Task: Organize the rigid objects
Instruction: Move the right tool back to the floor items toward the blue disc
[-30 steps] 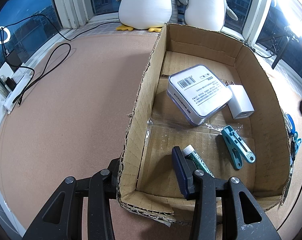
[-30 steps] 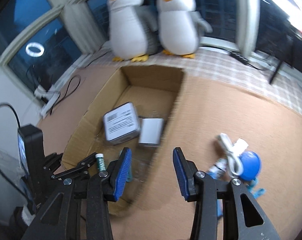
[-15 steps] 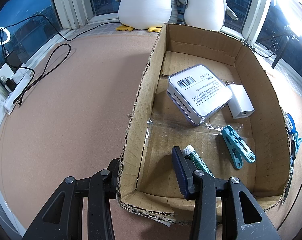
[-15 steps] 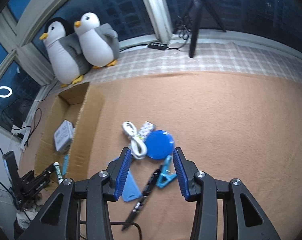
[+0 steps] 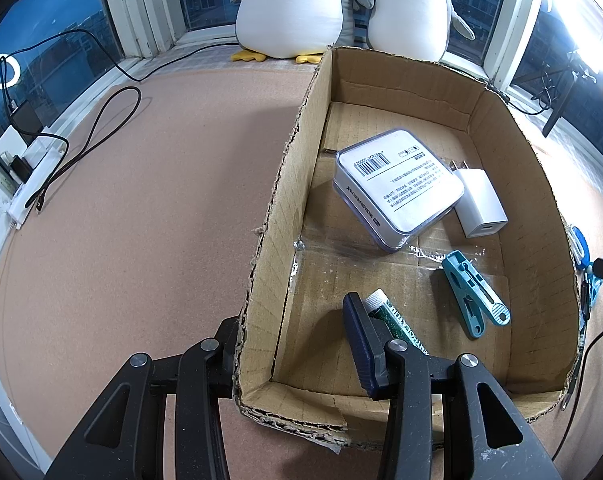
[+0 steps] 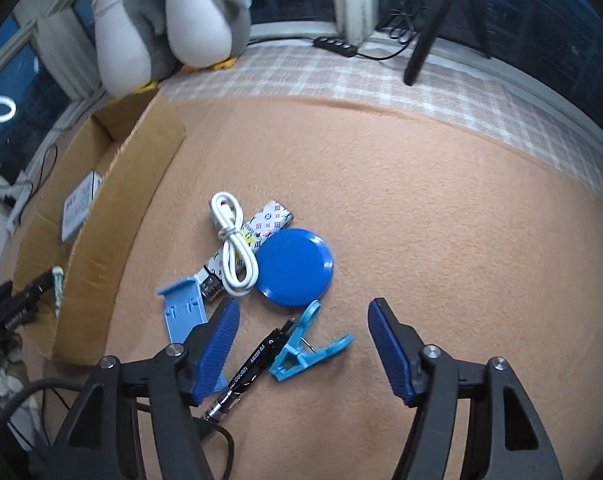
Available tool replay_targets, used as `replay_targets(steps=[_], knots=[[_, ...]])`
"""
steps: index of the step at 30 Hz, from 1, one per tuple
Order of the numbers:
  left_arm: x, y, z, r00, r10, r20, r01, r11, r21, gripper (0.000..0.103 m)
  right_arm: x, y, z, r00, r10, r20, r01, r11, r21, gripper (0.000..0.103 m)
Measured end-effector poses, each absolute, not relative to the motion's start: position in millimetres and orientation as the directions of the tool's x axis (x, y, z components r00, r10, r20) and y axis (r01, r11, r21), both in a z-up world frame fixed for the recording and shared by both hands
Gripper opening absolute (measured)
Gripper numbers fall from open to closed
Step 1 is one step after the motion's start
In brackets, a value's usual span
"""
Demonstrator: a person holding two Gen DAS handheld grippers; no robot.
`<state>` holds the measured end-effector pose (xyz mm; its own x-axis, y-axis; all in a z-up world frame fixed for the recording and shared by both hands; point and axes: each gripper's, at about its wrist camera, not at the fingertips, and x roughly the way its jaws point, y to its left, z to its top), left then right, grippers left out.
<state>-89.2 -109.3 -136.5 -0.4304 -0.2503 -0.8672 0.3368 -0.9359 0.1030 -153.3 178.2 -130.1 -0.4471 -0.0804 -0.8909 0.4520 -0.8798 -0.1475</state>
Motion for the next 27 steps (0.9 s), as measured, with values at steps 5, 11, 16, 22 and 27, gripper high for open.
replay_targets(steps=[5, 11, 16, 22, 27], knots=[[-89, -109, -136, -0.430, -0.250, -0.868, 0.338, -0.936, 0.102, 0.045, -155, 168, -138, -0.463, -0.028, -0.886, 0.492, -0.840, -0.230, 0.063], [-90, -109, -136, -0.429, -0.248, -0.868, 0.338, -0.936, 0.100, 0.045, -160, 161, -146, -0.475, 0.014, -0.880, 0.526, -0.797, -0.297, 0.063], [-90, -109, -138, -0.429, -0.245, -0.870, 0.339, -0.936, 0.096, 0.045, -170, 159, -149, -0.486, 0.027, -0.874, 0.526, -0.789, -0.317, 0.063], [-90, -108, -138, -0.429, -0.244, -0.870, 0.340, -0.936, 0.095, 0.045, -180, 159, -150, -0.493, 0.024, -0.870, 0.517, -0.796, -0.315, 0.063], [-90, -108, -138, -0.429, -0.245, -0.870, 0.340, -0.935, 0.096, 0.045, -189, 163, -148, -0.482, 0.014, -0.876, 0.501, -0.816, -0.289, 0.063]])
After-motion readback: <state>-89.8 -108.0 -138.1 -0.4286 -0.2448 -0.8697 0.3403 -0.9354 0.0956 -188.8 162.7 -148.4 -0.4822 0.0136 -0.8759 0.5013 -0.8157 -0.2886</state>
